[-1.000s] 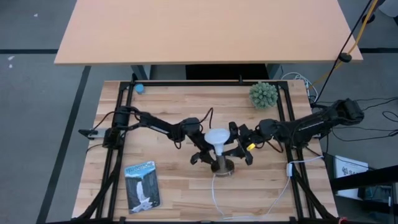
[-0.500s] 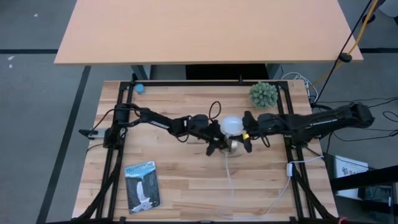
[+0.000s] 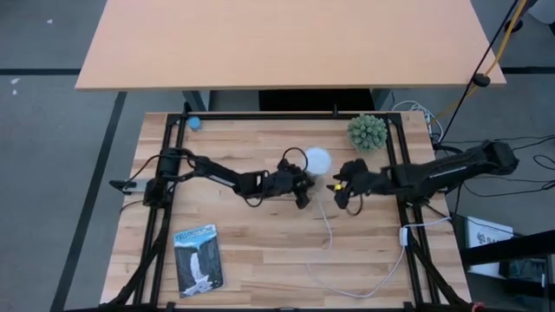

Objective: Screw lightbulb
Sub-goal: Remove the lightbulb from the lamp

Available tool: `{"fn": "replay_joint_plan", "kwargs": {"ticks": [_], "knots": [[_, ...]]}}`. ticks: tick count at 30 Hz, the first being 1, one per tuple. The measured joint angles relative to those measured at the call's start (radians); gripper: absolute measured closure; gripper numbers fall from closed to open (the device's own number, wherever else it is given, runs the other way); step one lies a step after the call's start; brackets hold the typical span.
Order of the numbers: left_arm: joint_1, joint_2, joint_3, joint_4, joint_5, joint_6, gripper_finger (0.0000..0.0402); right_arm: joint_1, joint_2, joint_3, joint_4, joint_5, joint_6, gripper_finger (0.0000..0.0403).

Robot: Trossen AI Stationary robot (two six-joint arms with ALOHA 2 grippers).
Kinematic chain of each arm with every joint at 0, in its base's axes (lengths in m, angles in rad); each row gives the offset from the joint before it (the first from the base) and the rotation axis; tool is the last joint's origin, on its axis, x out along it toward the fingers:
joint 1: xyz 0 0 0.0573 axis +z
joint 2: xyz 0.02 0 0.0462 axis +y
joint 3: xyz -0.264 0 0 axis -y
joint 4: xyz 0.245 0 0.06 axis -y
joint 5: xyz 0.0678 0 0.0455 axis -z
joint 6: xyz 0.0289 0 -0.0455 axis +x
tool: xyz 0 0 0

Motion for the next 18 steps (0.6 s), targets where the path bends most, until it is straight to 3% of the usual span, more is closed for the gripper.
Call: {"fn": "replay_joint_plan", "kwargs": {"ticks": [3,7,13,18], "knots": [[-0.046,0.000,0.000,-0.027,-0.147,0.000,0.0225,0.048,0.109,-0.056,0.098,0.104,0.146,0.0197],[-0.094,0.000,0.000,-0.127,-0.310,-0.045,0.0225,0.082,0.276,-0.123,0.355,0.127,0.289,0.0197],[-0.138,0.000,0.000,-0.247,-0.423,-0.181,0.0225,0.086,0.496,-0.133,0.715,0.126,0.369,0.0197],[-0.166,0.000,0.000,-0.262,-0.462,-0.185,0.0225,0.069,0.577,-0.133,0.915,0.123,0.312,0.0197]]}}
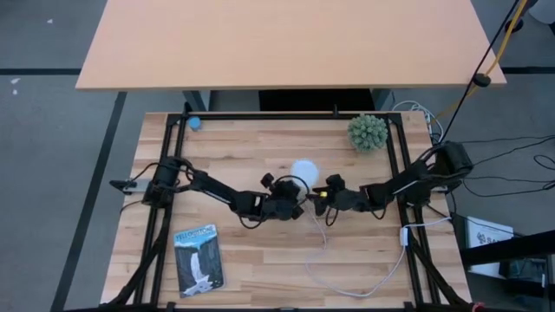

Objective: Screw lightbulb
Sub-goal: Remove the lightbulb from the lamp

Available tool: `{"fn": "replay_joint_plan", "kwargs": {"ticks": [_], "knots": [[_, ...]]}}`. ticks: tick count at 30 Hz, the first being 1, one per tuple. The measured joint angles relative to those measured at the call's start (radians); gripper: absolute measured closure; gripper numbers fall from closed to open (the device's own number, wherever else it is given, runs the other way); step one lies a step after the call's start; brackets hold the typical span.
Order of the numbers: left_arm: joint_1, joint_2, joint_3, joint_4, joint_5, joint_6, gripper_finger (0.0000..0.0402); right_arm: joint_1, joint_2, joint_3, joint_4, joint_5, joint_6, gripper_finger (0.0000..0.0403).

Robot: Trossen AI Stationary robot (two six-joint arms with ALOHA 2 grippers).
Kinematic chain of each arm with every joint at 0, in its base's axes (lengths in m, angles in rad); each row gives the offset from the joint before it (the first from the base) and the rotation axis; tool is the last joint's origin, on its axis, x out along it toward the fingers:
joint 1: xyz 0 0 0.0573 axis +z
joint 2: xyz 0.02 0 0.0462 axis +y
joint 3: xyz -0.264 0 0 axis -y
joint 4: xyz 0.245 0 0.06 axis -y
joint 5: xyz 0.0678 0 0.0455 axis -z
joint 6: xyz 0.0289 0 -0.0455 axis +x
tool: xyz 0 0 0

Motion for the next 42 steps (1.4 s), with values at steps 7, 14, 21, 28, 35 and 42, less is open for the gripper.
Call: {"fn": "replay_joint_plan", "kwargs": {"ticks": [7,14,21,28,35,42], "knots": [[-0.005,0.001,0.000,-0.017,-0.007,-0.002,0.0225,-0.031,-0.009,0.001,0.076,0.003,-0.060,0.0178],[0.001,0.001,0.000,-0.015,-0.007,-0.021,0.0225,-0.063,-0.039,0.001,0.108,0.005,-0.106,0.0103],[0.013,0.001,0.000,-0.016,-0.005,-0.026,0.0225,-0.062,-0.040,0.002,0.122,-0.029,0.011,0.0062],[0.011,0.001,0.000,-0.020,0.058,-0.057,0.0225,-0.062,-0.040,0.002,0.148,-0.026,-0.035,0.0061],[0.011,0.001,0.000,-0.022,0.125,-0.105,0.0225,-0.056,-0.040,0.045,0.117,0.006,-0.248,0.0061],[0.026,0.001,0.000,-0.038,0.152,-0.130,0.0225,-0.055,-0.040,0.184,-0.069,0.063,-0.442,0.0065]]}}
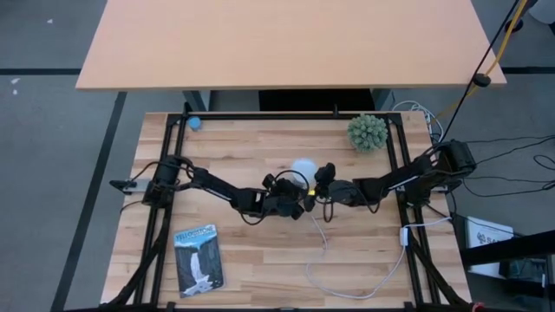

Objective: Screw lightbulb
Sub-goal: Remove the lightbulb from the lamp

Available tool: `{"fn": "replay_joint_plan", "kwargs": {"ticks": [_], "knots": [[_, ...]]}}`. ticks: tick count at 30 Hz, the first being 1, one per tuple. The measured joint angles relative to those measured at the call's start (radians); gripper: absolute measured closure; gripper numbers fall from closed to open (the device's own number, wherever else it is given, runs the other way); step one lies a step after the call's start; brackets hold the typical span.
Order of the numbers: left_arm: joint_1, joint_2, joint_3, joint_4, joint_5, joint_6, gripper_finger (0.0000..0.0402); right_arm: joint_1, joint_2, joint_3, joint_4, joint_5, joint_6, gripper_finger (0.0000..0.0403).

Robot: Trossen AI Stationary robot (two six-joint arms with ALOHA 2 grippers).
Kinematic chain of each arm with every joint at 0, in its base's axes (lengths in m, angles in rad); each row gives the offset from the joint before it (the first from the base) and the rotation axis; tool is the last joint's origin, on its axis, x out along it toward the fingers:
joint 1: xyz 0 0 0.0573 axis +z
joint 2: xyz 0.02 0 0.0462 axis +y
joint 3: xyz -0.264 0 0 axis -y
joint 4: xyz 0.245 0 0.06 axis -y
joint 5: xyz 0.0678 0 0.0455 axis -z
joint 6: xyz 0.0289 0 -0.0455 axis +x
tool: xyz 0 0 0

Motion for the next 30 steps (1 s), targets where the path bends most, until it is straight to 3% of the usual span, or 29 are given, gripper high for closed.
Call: {"fn": "replay_joint_plan", "kwargs": {"ticks": [4,7,12,24,30], "knots": [[0.014,0.000,0.000,-0.050,-0.009,-0.045,0.0225,0.016,0.000,0.050,-0.159,0.102,0.051,0.0084],[0.019,0.000,0.000,-0.051,-0.009,-0.052,0.0225,0.030,0.000,0.057,-0.186,0.141,0.072,0.0104],[0.020,0.000,0.000,-0.019,0.006,-0.021,0.0225,0.027,0.000,0.057,-0.176,0.061,0.075,0.0132],[0.014,0.000,0.000,-0.002,0.090,0.054,0.0225,0.019,0.000,0.057,-0.170,0.014,0.032,0.0182],[0.003,0.000,0.000,0.012,0.092,0.070,0.0225,0.022,0.000,0.056,-0.174,-0.018,0.033,0.0235]]}}
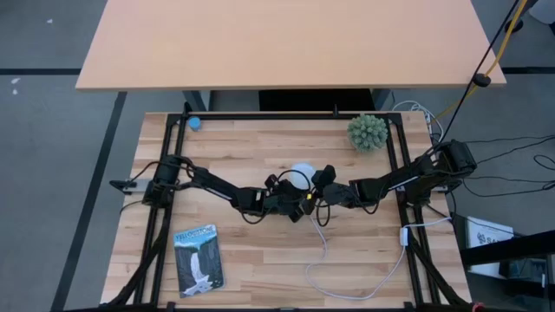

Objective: Screw lightbulb
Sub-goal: Remove the lightbulb from the lamp

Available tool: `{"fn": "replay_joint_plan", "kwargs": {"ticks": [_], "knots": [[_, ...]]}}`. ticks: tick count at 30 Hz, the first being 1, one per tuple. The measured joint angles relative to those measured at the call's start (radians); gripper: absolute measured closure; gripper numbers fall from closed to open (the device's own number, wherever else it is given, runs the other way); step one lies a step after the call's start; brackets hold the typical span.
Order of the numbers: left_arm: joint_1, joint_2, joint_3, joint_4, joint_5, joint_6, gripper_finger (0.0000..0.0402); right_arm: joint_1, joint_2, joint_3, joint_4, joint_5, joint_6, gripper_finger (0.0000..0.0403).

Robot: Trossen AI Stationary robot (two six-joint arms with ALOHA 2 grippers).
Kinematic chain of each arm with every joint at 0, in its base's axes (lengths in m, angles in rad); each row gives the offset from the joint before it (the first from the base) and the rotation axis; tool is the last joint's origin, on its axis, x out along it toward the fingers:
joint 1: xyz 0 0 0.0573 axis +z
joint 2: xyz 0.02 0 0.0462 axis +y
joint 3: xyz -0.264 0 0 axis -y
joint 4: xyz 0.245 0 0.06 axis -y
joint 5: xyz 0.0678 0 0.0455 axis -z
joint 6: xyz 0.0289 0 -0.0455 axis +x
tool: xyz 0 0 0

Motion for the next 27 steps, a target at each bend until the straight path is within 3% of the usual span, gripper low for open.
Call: {"fn": "replay_joint_plan", "kwargs": {"ticks": [4,10,16,20,27], "knots": [[-0.001,0.000,0.000,-0.009,0.016,0.023,0.0225,0.003,0.000,-0.001,-0.007,-0.036,-0.013,0.0271],[-0.002,0.000,0.000,-0.006,0.119,0.061,0.0225,0.016,-0.024,-0.002,-0.058,-0.088,-0.009,0.0271],[-0.010,-0.041,0.000,0.010,0.252,0.183,0.0225,0.054,-0.140,0.000,-0.215,-0.142,-0.008,0.0267],[-0.006,-0.079,-0.022,0.075,0.394,0.305,0.0225,0.077,-0.234,0.002,-0.289,-0.224,-0.062,0.0269],[0.012,-0.101,-0.028,0.214,0.816,0.410,0.0225,0.096,-0.369,0.001,-0.283,-0.440,-0.114,0.0270]]}}
